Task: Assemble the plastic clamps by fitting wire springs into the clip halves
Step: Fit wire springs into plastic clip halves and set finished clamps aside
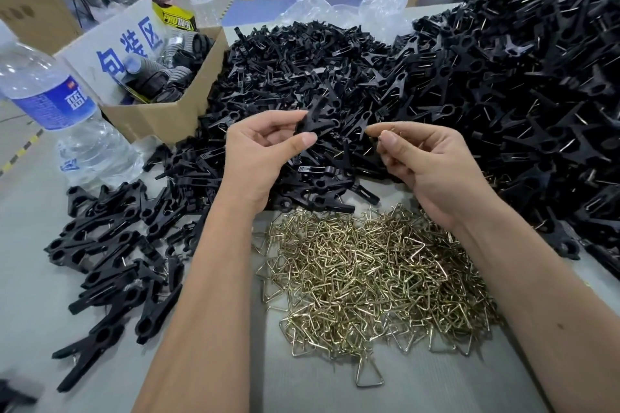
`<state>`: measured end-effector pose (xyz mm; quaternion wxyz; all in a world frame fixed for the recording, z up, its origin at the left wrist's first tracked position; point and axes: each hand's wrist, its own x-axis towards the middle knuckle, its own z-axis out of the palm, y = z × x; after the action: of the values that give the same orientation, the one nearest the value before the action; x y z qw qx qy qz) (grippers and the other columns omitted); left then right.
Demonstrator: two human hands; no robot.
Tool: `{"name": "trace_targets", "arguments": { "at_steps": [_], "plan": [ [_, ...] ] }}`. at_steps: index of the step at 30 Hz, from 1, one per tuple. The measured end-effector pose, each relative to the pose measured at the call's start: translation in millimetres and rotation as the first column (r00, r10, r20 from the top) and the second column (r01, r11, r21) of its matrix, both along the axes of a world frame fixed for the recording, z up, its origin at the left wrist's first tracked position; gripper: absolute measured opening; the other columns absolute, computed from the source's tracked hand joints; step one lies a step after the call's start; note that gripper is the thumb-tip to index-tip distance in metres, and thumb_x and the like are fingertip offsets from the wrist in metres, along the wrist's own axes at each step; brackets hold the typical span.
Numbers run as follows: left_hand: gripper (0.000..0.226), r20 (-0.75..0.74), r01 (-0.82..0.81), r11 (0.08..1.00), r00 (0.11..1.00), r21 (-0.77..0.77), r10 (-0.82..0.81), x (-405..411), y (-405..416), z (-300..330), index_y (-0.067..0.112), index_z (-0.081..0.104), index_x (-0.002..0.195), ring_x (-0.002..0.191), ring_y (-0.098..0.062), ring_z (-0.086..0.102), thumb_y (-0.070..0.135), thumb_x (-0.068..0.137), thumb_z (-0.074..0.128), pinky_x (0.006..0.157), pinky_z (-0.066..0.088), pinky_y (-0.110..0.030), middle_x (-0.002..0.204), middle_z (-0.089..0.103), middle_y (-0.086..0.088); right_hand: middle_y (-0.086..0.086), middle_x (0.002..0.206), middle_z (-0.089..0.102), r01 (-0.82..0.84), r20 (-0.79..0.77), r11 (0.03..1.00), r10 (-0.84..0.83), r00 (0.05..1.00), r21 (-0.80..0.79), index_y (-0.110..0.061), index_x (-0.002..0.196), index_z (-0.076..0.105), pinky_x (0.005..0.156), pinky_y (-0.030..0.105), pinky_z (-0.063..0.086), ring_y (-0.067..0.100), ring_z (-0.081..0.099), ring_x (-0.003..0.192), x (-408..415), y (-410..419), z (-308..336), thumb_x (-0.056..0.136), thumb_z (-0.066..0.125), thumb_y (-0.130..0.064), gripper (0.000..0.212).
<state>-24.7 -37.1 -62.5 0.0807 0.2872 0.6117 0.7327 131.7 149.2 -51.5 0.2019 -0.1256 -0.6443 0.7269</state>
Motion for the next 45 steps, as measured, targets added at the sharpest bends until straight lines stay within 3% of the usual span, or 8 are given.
{"name": "trace_targets", "arguments": {
  "at_steps": [3,8,14,22,25,37,42,45],
  "plan": [
    [0.036,-0.059,0.07,0.992,0.995,-0.102,-0.077,7,4,0,0.017,0.081,0.099,0.085,-0.015,0.072,-0.005,0.072,0.088,0.083,0.06,-0.028,0.089,0.079,0.0,0.013,0.093,0.078,-0.067,-0.009,0.996,0.067,0.998,-0.052,-0.01,0.103,0.081,0.06,0.02,0.054,0.016,0.069,0.077,-1,-3,1,0.097,0.064,-0.003,0.02],
    [0.038,-0.09,0.105,0.971,0.988,-0.216,-0.127,11,8,1,0.01,0.08,0.104,0.095,-0.038,0.074,-0.007,0.071,0.088,0.091,0.062,-0.045,0.098,0.08,-0.01,0.016,0.077,0.075,-0.002,0.022,0.99,-0.001,1.0,0.14,-0.003,0.105,0.066,0.05,0.022,0.05,0.019,0.065,0.059,-4,-8,-6,0.093,0.072,-0.002,0.013],
    [0.036,-0.149,0.029,0.952,0.986,-0.305,-0.078,12,13,-3,0.01,0.079,0.099,0.083,-0.017,0.074,-0.002,0.068,0.092,0.081,0.061,-0.028,0.091,0.079,-0.004,0.005,0.077,0.071,0.042,0.087,0.907,-0.087,0.992,0.419,-0.038,0.116,0.072,0.058,0.027,0.056,0.012,0.06,0.061,-6,-7,-12,0.102,0.064,-0.013,0.03],
    [0.033,-0.15,0.005,0.954,0.987,-0.301,-0.052,12,13,-3,0.007,0.079,0.097,0.082,-0.022,0.075,-0.002,0.068,0.092,0.083,0.062,-0.033,0.092,0.078,-0.011,0.007,0.071,0.074,0.129,0.049,0.916,-0.159,0.986,0.38,-0.019,0.085,0.079,0.046,0.021,0.05,0.016,0.066,0.054,-7,-4,-15,0.092,0.079,-0.015,0.008],
    [0.032,-0.137,0.01,0.957,0.989,-0.29,-0.052,13,13,-2,0.008,0.079,0.095,0.08,-0.02,0.074,-0.004,0.068,0.091,0.082,0.062,-0.031,0.089,0.078,-0.011,0.009,0.078,0.077,0.063,0.069,0.953,-0.087,0.994,0.295,-0.018,0.091,0.078,0.045,0.036,0.059,0.028,0.074,0.06,-6,-8,-15,0.095,0.075,-0.011,0.008],
    [0.033,-0.059,0.105,0.956,0.99,-0.272,-0.125,16,11,1,0.005,0.079,0.096,0.079,-0.024,0.076,-0.006,0.067,0.091,0.081,0.064,-0.035,0.087,0.079,-0.014,0.016,0.078,0.075,0.051,-0.015,0.964,-0.049,0.999,0.261,-0.005,0.108,0.058,0.056,0.023,0.054,0.024,0.069,0.061,-7,-8,-13,0.092,0.076,-0.003,0.024],
    [0.034,-0.054,0.137,0.944,0.986,-0.301,-0.16,19,13,2,0.005,0.08,0.097,0.088,-0.048,0.072,-0.004,0.067,0.09,0.088,0.06,-0.054,0.09,0.076,-0.023,0.017,0.079,0.074,0.027,0.018,0.965,-0.032,0.999,0.261,-0.007,0.111,0.048,0.056,0.027,0.052,0.025,0.066,0.062,-6,-6,-12,0.092,0.076,-0.004,0.034],
    [0.034,-0.028,0.178,0.947,0.981,-0.267,-0.192,18,11,3,0.005,0.079,0.097,0.08,-0.03,0.074,0.002,0.065,0.091,0.081,0.063,-0.04,0.086,0.078,-0.015,0.014,0.075,0.073,0.008,0.012,0.988,-0.01,1.0,0.153,-0.007,0.109,0.05,0.052,0.023,0.05,0.022,0.065,0.059,-5,-7,-8,0.089,0.077,-0.005,0.033]
  ]
}}
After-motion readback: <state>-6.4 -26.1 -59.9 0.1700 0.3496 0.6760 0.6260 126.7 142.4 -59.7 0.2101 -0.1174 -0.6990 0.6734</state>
